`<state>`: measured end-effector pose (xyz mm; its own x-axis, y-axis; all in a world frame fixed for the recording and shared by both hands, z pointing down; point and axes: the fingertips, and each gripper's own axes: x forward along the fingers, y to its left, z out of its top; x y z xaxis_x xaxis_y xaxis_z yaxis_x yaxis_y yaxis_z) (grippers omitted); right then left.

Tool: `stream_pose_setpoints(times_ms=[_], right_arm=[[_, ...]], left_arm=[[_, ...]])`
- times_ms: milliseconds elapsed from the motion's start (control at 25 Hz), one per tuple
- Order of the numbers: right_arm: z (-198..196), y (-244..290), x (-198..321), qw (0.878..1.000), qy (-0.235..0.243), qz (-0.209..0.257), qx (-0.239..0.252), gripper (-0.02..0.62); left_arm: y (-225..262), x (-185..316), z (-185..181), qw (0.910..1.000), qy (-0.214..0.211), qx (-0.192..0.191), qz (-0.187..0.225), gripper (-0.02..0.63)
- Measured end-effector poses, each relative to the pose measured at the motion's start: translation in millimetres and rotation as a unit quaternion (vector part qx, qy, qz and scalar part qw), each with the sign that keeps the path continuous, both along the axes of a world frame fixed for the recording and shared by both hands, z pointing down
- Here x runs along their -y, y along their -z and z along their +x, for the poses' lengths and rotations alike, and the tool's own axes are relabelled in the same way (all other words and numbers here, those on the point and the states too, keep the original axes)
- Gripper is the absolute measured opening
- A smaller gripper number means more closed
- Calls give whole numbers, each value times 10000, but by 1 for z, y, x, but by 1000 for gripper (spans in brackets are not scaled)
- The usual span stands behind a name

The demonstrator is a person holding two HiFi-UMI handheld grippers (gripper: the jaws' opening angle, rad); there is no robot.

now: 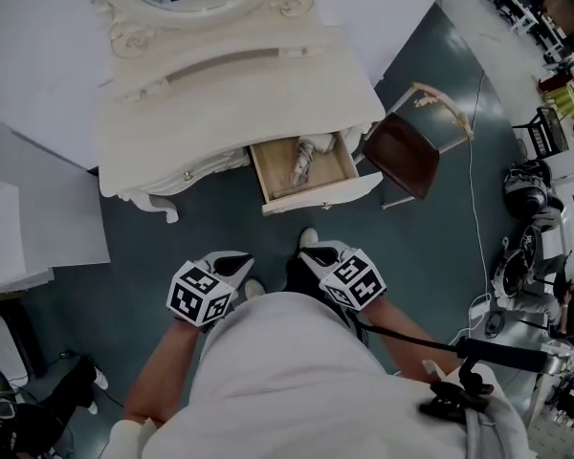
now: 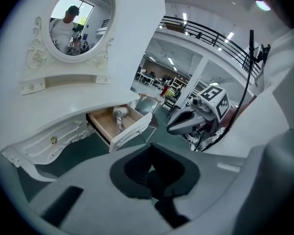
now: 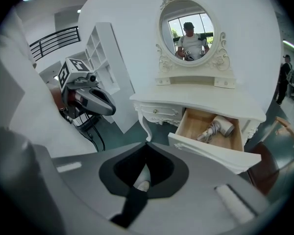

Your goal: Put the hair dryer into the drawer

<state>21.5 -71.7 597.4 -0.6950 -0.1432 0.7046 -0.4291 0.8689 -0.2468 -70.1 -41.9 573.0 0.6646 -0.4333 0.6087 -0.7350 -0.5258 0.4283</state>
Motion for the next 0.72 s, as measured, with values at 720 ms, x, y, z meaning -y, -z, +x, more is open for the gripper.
stream_pose_setpoints(times_ms=[720], right_arm=[[-46, 2, -84, 9994, 313, 141, -12, -2]], left_arm=[[9, -83, -38, 9997, 68, 101, 219, 3]])
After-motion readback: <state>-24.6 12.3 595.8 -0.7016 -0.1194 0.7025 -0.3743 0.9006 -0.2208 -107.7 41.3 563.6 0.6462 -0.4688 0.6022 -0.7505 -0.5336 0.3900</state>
